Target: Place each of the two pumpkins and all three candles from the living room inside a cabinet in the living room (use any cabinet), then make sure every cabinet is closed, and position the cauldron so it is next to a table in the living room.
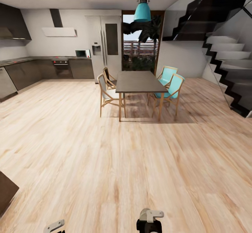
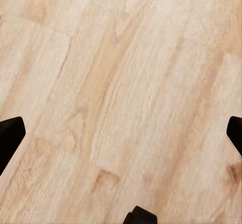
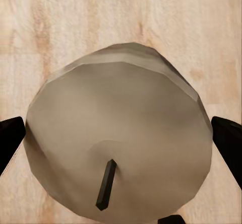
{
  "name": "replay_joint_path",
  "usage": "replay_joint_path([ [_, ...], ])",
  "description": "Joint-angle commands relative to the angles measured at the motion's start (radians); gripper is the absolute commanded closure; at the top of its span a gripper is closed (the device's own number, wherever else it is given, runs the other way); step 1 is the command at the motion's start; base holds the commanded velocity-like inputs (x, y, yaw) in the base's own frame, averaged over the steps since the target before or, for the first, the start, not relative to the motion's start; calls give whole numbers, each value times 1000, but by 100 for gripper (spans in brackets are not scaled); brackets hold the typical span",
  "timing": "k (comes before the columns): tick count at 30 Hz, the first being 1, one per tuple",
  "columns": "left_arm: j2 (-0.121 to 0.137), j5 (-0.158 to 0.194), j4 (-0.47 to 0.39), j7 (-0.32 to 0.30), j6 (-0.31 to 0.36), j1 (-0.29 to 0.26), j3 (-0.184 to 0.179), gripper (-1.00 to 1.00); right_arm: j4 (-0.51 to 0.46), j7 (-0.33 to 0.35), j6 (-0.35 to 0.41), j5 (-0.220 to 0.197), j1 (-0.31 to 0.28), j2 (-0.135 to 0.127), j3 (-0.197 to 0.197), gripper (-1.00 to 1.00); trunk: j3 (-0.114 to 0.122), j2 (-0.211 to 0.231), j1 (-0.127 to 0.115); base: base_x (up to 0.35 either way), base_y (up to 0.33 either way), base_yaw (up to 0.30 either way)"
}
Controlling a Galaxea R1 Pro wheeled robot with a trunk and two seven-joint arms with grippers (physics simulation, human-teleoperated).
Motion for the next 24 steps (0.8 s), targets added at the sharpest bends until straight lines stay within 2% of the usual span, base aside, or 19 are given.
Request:
replay_joint_path([
  [1, 0, 0, 0, 0, 0, 0, 0, -100, 0, 0, 0, 2, 0, 0, 0, 100, 0, 0, 0, 331, -79, 259],
  [24, 0, 0, 0, 0, 0, 0, 0, -100, 4, 0, 2, 1, 0, 5, 4, 100, 0, 0, 0, 331, -115, 281],
])
